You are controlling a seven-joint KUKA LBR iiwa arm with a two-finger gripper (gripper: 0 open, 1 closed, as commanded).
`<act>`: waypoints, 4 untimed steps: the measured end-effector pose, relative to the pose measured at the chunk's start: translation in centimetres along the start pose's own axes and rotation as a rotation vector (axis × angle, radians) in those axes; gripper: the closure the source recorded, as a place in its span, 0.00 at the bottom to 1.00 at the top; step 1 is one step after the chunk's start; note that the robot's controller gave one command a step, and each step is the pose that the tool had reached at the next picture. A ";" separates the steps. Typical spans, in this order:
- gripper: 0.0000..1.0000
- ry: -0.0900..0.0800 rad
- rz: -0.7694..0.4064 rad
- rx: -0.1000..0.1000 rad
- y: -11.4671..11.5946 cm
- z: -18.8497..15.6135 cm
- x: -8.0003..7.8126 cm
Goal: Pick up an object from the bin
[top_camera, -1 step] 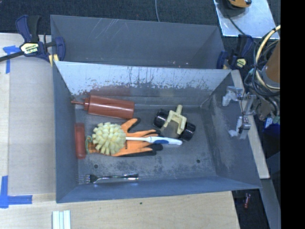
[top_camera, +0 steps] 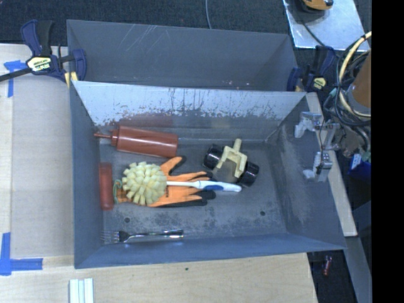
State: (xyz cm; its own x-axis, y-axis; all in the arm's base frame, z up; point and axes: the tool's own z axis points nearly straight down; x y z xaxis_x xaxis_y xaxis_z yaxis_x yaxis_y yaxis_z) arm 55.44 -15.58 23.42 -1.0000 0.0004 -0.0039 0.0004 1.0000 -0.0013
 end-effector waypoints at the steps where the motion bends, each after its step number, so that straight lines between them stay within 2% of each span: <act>1: 0.00 -0.002 -0.064 0.000 7.0 4.6 -1.2; 2: 0.00 -0.003 -0.088 0.000 9.1 4.4 -2.9; 3: 0.00 -0.009 -0.070 0.002 11.3 9.6 -0.5; 4: 0.00 -0.012 0.068 0.003 10.7 13.0 -0.6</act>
Offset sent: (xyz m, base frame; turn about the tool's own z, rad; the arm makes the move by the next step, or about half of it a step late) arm 0.0387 0.0789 -0.0279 -0.0912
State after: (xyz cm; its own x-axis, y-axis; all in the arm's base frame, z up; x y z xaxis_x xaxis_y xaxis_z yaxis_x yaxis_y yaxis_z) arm 56.09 -4.87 10.42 -0.9975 0.0681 -0.0163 0.0682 0.9977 -0.0037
